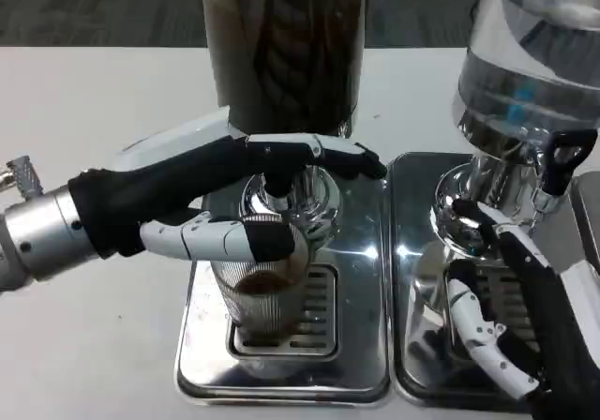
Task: Grasp the cup under the faucet to collect the drink, then remove the cup.
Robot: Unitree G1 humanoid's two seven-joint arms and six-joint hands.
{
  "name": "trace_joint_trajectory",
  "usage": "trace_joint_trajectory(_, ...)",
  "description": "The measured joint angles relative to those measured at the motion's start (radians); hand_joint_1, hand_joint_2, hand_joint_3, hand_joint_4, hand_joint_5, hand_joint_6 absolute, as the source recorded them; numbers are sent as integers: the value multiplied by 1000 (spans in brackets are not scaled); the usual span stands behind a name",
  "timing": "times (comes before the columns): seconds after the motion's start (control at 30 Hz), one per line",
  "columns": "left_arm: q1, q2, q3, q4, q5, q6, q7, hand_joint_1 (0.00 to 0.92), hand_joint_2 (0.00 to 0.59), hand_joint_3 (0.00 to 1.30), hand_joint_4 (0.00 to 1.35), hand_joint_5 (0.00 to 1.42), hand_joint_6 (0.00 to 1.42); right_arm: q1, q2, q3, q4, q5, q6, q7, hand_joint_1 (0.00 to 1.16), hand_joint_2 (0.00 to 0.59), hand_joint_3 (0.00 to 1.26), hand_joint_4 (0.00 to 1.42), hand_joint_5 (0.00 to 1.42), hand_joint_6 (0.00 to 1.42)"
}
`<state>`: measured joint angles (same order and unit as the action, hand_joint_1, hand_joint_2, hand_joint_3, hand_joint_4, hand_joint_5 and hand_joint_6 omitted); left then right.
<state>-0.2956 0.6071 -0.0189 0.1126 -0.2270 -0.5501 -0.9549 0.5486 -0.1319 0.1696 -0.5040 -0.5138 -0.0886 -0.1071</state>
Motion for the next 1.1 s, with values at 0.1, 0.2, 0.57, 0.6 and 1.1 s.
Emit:
trace_joint_trajectory(0.1,0,1,0,0,-1,0,1,0,107,250,151,184,140,0,0,0,-6,11,0,14,475,452,206,141,178,150)
trace_joint_trajectory(0.2,1,2,-1,0,-1,0,2,0,107,248,151,183,140,0,-1,0,-9,25,0,33,480,442,209,150,183,156)
trace_joint_trajectory(0.57,6,4,-1,-1,-4,0,8,0,107,246,151,182,134,-14,0,1,-14,46,0,81,490,418,210,164,195,173)
trace_joint_trajectory(0.6,6,4,-1,-1,-4,0,8,0,108,246,151,182,133,-19,-1,2,-14,48,1,90,491,418,210,164,195,174)
trace_joint_trajectory(1.1,10,5,0,-4,-5,0,12,0,107,246,151,182,126,-91,-19,36,6,63,34,174,569,276,91,69,128,141)
